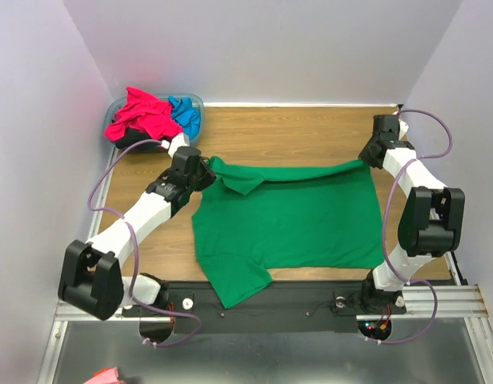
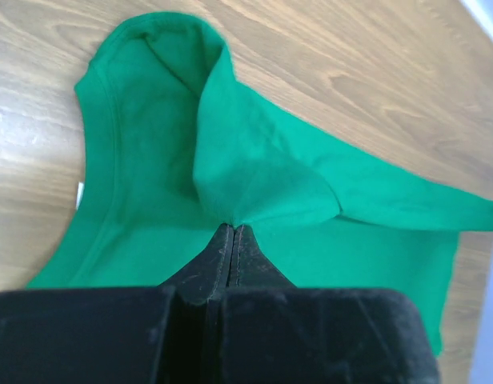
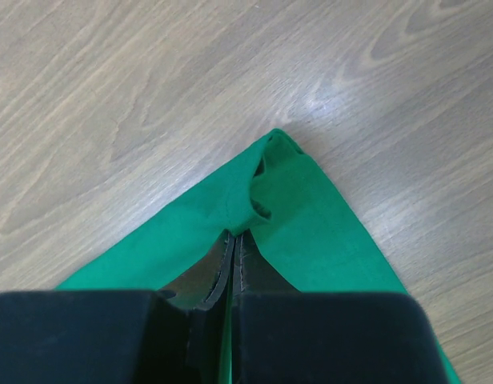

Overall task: Fold and stack the t-shirts
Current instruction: Fold the tshirt

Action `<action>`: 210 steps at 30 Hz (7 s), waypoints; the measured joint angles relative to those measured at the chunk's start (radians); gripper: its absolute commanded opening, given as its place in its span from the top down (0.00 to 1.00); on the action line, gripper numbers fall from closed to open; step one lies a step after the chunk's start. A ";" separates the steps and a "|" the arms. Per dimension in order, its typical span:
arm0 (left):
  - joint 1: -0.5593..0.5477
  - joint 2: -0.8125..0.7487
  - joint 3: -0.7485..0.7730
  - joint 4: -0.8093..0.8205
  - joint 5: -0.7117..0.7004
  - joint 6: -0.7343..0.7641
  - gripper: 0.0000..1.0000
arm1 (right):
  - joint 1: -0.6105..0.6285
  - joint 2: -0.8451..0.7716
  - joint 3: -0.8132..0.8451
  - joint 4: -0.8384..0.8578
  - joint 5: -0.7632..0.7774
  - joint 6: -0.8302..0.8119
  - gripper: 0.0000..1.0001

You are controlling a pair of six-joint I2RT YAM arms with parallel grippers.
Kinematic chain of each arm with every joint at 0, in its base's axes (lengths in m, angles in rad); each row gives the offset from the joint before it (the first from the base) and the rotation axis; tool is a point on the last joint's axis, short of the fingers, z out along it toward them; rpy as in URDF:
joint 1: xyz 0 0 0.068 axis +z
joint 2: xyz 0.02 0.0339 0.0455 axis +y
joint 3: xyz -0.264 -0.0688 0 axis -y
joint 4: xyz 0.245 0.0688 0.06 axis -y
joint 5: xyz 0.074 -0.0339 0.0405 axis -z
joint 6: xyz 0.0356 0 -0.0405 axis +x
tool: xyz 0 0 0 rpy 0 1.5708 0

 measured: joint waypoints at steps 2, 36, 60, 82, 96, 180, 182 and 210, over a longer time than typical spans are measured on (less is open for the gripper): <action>-0.006 -0.036 -0.016 -0.004 0.000 -0.023 1.00 | 0.000 -0.001 0.000 0.000 0.005 -0.005 0.99; -0.237 -0.377 -0.279 -0.254 -0.091 -0.277 0.02 | 0.000 -0.024 -0.079 -0.062 0.110 -0.025 0.00; 0.031 0.477 0.179 0.030 -0.030 0.038 0.06 | 0.008 0.251 0.083 -0.029 -0.274 -0.088 0.00; 0.119 1.067 1.026 -0.075 0.106 0.208 0.07 | -0.059 0.483 0.409 -0.031 -0.220 -0.076 0.00; 0.038 0.449 0.596 -0.166 0.050 0.217 0.06 | -0.062 -0.018 0.107 -0.114 -0.244 -0.051 0.00; -0.371 -0.211 -0.300 -0.132 -0.098 -0.248 1.00 | -0.067 -0.809 -0.919 0.009 -0.154 0.440 1.00; -0.359 -0.194 -0.278 -0.132 -0.098 -0.238 1.00 | -0.067 -0.811 -0.919 0.009 -0.165 0.432 1.00; -0.078 0.217 0.193 -0.054 0.001 0.022 1.00 | -0.067 -0.393 -0.517 0.000 -0.187 0.373 1.00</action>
